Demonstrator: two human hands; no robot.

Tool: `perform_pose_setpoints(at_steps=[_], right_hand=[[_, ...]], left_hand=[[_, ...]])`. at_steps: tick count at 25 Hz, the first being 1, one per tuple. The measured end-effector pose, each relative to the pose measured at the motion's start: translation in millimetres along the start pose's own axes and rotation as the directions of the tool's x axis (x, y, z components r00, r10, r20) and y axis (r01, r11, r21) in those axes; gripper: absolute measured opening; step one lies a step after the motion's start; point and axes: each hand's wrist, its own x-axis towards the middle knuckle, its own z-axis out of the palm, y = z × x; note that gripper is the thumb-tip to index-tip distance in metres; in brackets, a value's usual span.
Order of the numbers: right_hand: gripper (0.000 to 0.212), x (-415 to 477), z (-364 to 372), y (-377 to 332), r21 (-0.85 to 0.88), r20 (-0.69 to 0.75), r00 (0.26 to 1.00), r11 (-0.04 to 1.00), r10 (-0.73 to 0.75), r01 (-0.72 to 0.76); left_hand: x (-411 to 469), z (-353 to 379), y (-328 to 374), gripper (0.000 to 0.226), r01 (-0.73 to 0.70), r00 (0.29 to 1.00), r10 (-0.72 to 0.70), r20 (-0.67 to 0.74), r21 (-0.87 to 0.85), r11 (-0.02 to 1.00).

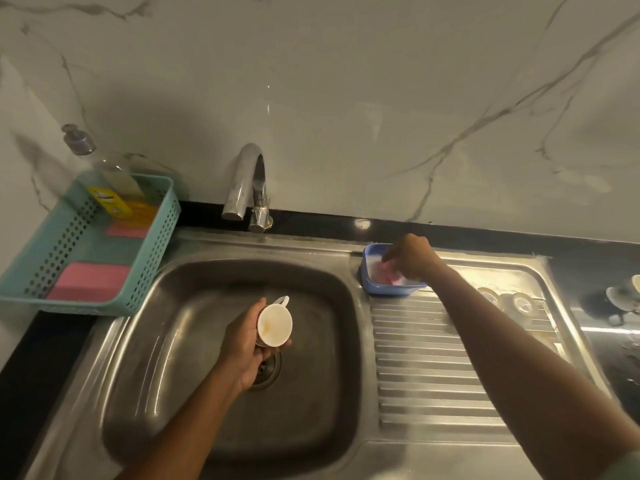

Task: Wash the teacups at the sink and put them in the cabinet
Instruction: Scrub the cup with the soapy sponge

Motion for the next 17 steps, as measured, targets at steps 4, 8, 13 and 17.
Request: perform_pose_setpoints(at_steps=[4,8,13,17], right_hand=[[0.029,-1,5,-1,0.035,-0.062,0.989,0.99,0.137,-0.135],[0.04,2,26,-10,-0.047,-0.01,0.987,0.986,0.159,-0.159],[0.04,5,14,-13,-0.011,0.076,0.994,0.997,0.078,-0.078],[0.025,-2,-9,4,0.208,0.04,0.999,0.978,0.004,-0.012]], left_hand=[[6,-2,-4,0.034,0.009,1.0,-0.009,0.0,-0.013,1.0],[6,-4,-8,0.033,0.013,1.0,-0.013,-0.008,-0.01,1.0],[4,-7,-9,0.033,0.002,1.0,-0.002,-0.019,0.003,1.0],[3,-10,-3,0.035,-0.004,1.0,0.004,-0.02,-0.005,1.0]])
